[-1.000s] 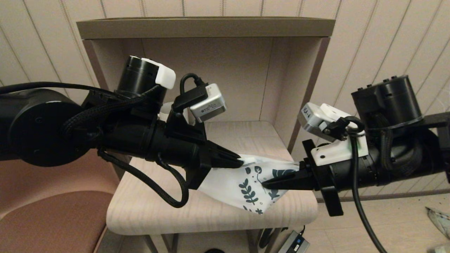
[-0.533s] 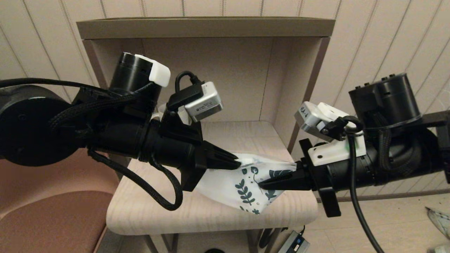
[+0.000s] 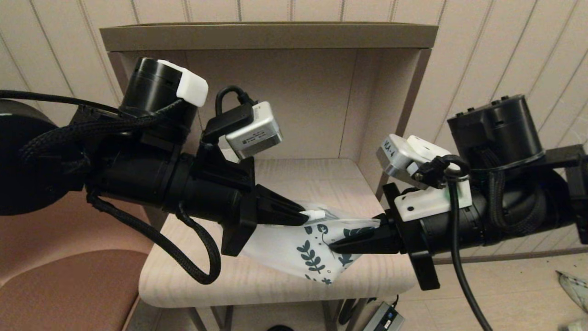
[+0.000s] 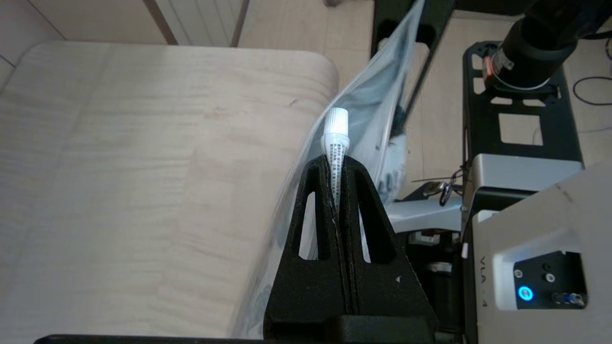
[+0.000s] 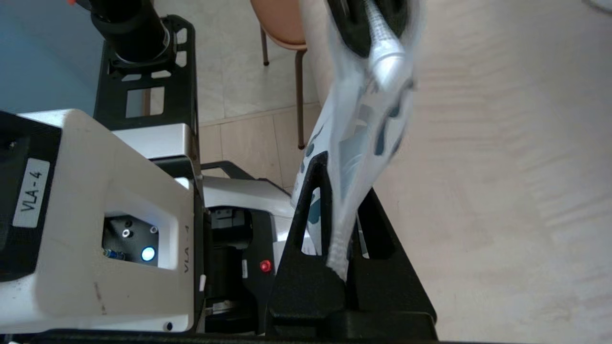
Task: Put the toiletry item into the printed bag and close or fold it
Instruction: Place the toothpaste in the storage bag
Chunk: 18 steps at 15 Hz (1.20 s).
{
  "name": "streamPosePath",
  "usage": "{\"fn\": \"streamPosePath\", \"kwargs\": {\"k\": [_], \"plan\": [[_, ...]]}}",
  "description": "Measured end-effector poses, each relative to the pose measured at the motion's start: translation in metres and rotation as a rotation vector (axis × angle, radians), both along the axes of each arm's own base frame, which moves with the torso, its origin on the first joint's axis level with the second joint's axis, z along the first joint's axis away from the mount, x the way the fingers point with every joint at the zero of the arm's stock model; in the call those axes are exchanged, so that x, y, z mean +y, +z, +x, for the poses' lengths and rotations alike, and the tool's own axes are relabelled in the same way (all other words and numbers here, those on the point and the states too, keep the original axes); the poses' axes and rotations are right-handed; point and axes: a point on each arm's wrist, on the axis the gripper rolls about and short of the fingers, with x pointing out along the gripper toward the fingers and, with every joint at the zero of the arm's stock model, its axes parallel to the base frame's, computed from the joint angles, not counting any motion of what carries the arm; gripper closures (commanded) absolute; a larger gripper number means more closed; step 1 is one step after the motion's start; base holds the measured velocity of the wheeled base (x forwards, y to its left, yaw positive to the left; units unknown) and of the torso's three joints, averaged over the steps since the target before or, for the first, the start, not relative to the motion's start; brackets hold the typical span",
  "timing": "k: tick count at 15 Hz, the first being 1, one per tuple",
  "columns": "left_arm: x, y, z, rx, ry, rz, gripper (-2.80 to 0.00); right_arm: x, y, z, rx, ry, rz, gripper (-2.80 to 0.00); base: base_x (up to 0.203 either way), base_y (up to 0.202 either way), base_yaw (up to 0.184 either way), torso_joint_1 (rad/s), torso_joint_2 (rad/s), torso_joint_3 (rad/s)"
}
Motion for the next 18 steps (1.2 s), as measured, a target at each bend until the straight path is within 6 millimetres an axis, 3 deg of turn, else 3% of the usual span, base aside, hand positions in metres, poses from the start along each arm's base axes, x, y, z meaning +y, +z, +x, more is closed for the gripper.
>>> {"fn": "streamPosePath", "kwargs": {"k": [16, 17, 18], "plan": [[0.008, 0.006, -0.01, 0.032, -0.049, 0.031, 0.0, -0.002, 0.013, -0.014, -0.04, 0.029, 0.029, 0.0, 0.0, 0.0, 0.0, 0.0, 0.0, 0.0], [0.008, 0.007, -0.01, 0.029, -0.049, 0.029, -2.8, -0.002, 0.013, -0.014, -0.04, 0.029, 0.029, 0.0, 0.0, 0.0, 0.0, 0.0, 0.0, 0.0], [0.007, 0.009, -0.01, 0.025, -0.048, 0.024, -2.8, -0.002, 0.013, -0.014, -0.04, 0.029, 0.029, 0.0, 0.0, 0.0, 0.0, 0.0, 0.0, 0.0]]}}
